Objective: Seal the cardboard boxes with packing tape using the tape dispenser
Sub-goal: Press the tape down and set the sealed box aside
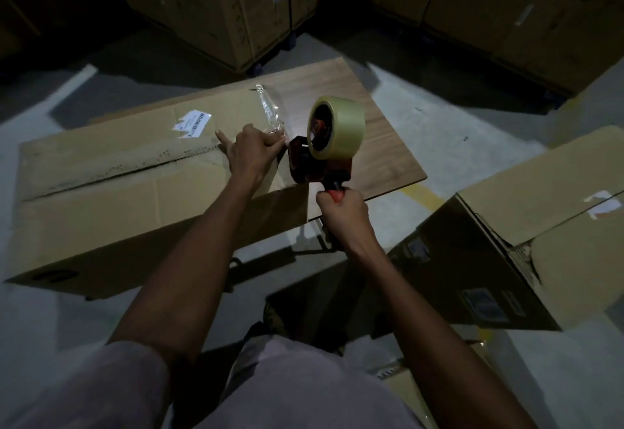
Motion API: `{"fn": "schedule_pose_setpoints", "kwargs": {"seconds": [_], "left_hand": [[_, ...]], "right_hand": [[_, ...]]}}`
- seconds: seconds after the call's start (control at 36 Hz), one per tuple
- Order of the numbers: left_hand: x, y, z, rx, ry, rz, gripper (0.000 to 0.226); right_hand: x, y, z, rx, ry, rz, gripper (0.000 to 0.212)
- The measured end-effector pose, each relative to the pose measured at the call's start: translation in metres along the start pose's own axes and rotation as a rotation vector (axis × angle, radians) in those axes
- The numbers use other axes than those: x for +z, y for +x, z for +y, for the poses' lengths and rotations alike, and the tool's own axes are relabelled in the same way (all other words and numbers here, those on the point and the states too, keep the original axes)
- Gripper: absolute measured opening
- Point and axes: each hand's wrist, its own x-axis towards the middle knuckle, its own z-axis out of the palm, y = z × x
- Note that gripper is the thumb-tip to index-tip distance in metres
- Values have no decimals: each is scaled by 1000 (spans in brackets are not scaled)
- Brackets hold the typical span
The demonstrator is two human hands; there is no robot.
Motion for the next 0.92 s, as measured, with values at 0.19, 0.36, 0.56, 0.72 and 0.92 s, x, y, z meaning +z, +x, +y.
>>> {"fn": "schedule_pose_setpoints", "kwargs": {"seconds": [0.19,0.36,0.56,0.72,0.92], "left_hand": [[-1,1,0,25,55,-25,38],[1,3,-4,34,51,-44,40],[1,-2,-1,160,65,-41,31],[1,-14,2,154,-85,-87,27],[2,-25,0,91,-117,-132,26]], "right_hand": [[-8,-15,12,41,-15,18,17],[-12,-24,24,55,-68,39,21],[-8,-25,23,61,-82,72,22],[6,-31,31,88,-16,124,19],[12,-33,36,80,55,153,14]]}}
